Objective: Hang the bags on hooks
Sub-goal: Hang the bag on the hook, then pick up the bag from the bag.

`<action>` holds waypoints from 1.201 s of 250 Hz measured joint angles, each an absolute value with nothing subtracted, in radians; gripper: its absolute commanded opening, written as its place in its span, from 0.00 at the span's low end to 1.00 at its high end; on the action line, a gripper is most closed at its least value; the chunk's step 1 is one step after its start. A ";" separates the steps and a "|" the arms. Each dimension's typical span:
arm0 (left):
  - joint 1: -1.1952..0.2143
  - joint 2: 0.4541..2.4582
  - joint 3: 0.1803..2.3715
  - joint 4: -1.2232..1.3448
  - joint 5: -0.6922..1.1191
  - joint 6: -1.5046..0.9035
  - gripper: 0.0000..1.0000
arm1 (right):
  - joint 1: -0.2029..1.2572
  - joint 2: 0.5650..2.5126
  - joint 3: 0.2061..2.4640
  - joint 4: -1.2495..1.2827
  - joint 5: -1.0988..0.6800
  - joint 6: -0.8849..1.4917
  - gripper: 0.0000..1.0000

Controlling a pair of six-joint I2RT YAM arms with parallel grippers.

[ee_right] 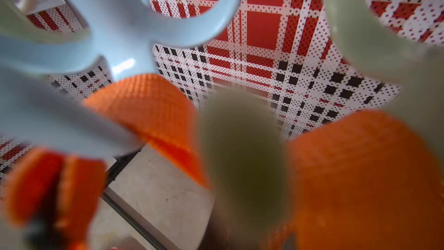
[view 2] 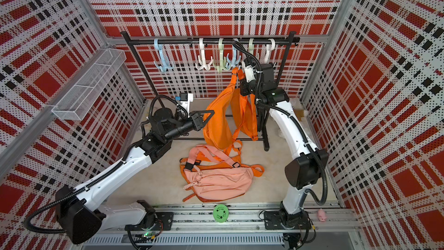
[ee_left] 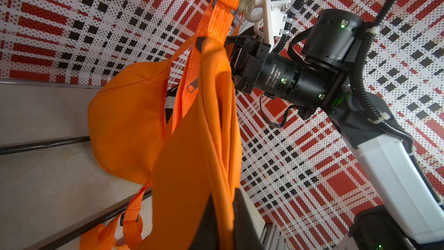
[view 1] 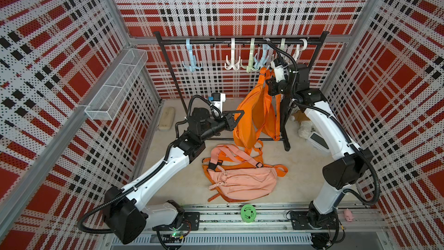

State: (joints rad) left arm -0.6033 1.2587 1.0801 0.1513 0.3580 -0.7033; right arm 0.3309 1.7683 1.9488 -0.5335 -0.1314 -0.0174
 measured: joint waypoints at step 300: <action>-0.550 0.973 0.796 0.081 0.253 -0.653 0.83 | 0.673 1.098 1.286 -0.466 -0.071 -0.076 1.00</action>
State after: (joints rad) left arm -0.5499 0.9726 0.7956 0.0814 0.2527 -0.6529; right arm 0.6731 1.0981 1.2861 -0.4656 -0.0708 -0.0761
